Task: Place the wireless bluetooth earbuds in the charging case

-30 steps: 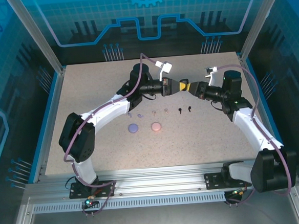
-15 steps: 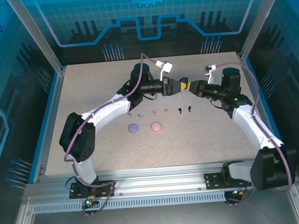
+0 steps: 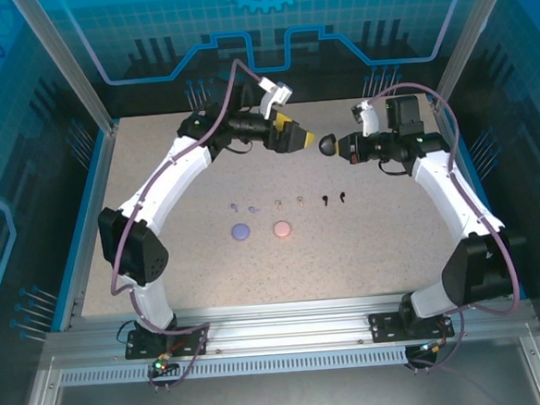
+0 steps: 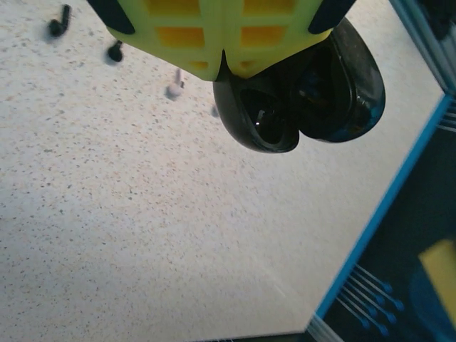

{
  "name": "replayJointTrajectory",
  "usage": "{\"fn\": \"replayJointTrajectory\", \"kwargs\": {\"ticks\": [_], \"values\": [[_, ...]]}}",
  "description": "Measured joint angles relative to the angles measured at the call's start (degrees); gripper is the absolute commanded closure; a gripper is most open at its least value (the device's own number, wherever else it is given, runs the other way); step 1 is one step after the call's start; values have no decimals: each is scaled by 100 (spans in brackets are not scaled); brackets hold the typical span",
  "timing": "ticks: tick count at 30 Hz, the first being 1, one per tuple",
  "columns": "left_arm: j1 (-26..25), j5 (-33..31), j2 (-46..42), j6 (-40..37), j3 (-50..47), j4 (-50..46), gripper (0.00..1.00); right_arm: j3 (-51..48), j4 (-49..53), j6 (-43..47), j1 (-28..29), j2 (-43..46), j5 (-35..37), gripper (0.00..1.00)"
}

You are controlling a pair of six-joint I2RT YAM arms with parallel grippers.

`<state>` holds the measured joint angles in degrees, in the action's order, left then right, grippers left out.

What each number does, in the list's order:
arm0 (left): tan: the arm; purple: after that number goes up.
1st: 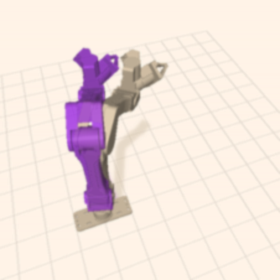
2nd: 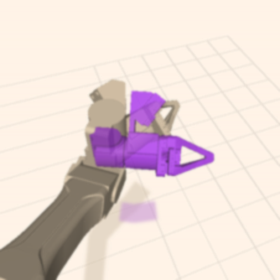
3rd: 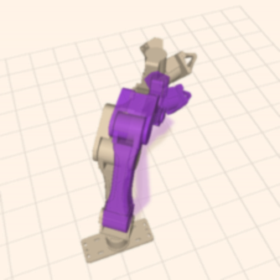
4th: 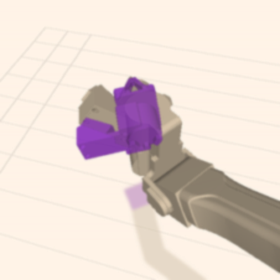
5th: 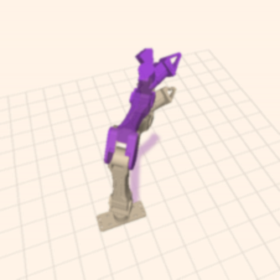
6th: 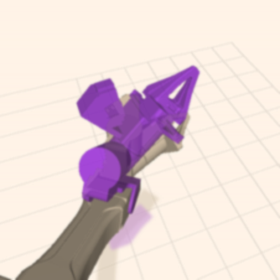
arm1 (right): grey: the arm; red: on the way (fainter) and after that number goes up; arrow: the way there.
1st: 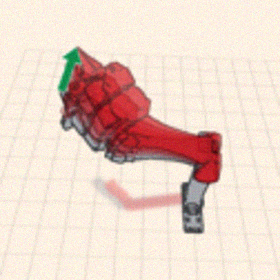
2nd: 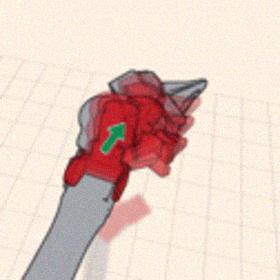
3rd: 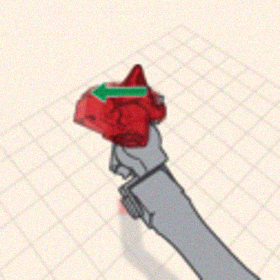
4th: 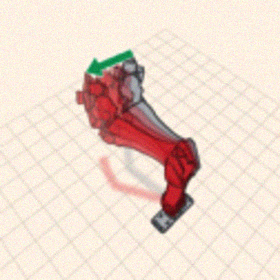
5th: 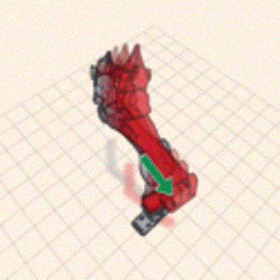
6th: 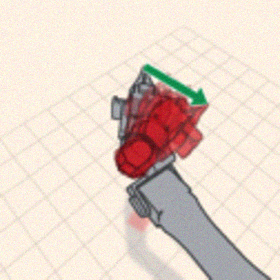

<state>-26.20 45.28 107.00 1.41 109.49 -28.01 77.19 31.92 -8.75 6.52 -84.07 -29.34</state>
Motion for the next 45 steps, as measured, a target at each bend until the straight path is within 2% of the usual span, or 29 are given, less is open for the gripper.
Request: {"fn": "replayJointTrajectory", "kwargs": {"ticks": [5,8,13,21,28,35,45], "values": [[-11,203,522,-927,785,-1436,8,719,651,925,407,-262,326,100],[-2,308,846,-1294,876,-2074,17,1097,955,1375,616,-433,415,100],[48,586,1104,-1587,887,-2605,25,1375,1298,1878,946,-739,671,100],[70,970,1108,-1814,933,-2870,40,1384,1534,2111,1069,-868,831,100],[98,1126,1123,-1832,933,-2916,44,1408,1567,2151,1080,-868,767,100],[114,1270,1316,-1827,1071,-2916,44,1410,1565,2151,1097,-868,767,100],[151,1338,1532,-1792,1123,-2911,55,1412,1563,2151,1150,-846,743,100]]}}
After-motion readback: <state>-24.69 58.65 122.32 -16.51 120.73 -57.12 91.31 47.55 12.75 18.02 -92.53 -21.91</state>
